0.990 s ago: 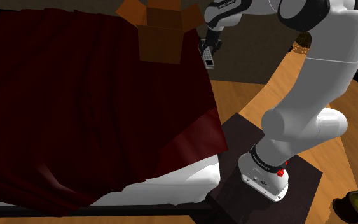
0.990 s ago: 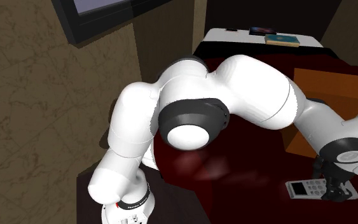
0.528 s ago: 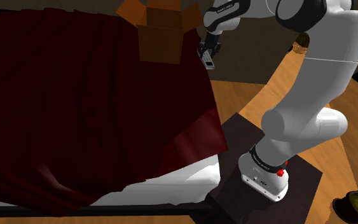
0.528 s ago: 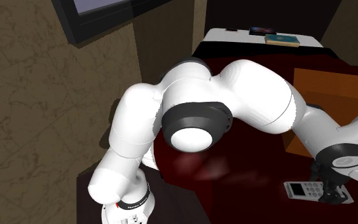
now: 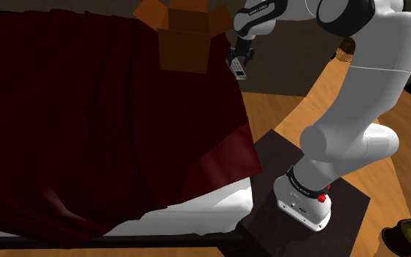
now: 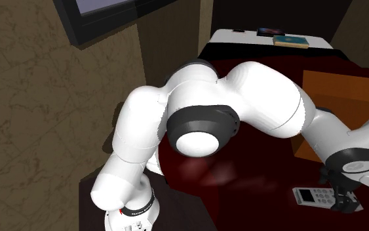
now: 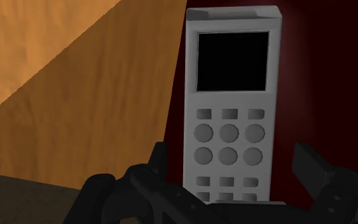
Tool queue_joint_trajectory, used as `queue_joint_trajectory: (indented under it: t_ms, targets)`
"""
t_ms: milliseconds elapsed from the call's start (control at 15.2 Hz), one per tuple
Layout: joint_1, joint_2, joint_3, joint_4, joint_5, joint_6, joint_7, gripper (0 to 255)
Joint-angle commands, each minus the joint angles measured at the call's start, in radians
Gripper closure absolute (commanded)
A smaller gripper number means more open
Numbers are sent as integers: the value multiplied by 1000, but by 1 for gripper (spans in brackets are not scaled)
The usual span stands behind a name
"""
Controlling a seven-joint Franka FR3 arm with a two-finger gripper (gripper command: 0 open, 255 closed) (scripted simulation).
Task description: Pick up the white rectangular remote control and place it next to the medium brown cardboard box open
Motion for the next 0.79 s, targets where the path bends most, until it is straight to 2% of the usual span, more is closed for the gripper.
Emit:
queue_joint_trajectory:
  t_ms: [0,264,726]
  targets:
    - [0,0,0,0,0,0,0,0]
    - [-6,-63,8,39,18,-100,-11,0]
    - [-6,-63,8,39,18,-100,-11,0]
